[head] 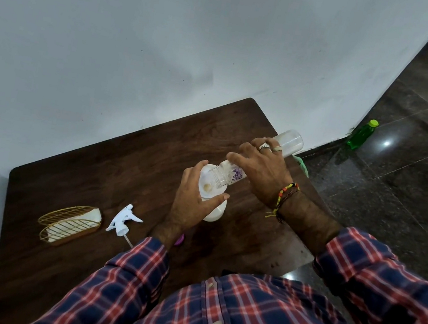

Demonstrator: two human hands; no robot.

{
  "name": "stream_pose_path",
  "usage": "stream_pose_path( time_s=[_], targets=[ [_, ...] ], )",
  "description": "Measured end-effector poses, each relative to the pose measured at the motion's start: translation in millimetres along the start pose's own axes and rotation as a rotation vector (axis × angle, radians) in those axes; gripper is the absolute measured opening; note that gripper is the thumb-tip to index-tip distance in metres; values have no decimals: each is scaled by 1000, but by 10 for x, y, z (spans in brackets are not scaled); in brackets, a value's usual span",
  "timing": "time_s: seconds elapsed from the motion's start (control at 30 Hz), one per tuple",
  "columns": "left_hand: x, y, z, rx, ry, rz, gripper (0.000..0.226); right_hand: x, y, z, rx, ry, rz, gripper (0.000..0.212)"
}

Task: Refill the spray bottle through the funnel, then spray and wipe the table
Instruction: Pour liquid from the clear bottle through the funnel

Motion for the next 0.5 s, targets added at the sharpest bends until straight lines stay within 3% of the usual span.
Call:
stream_pose_path(
  time_s=[0.27,0.5],
  targets=[
    [14,70,-9,-13,-16,-16,95,-32,-34,-133,141,31,-120,53],
    [11,81,32,-93,-34,-43,112,-133,-32,-301,445,60,-284,56]
  ],
)
Point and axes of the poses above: each hand's wrist, its own x-axis towards the middle knuckle, its own z-axis out of the back of the hand, y = z × x, the point moved 2 cm from there along x, towards the middle knuckle, and after that the axes turned 9 degrees about -x, right-handed, at the moved point
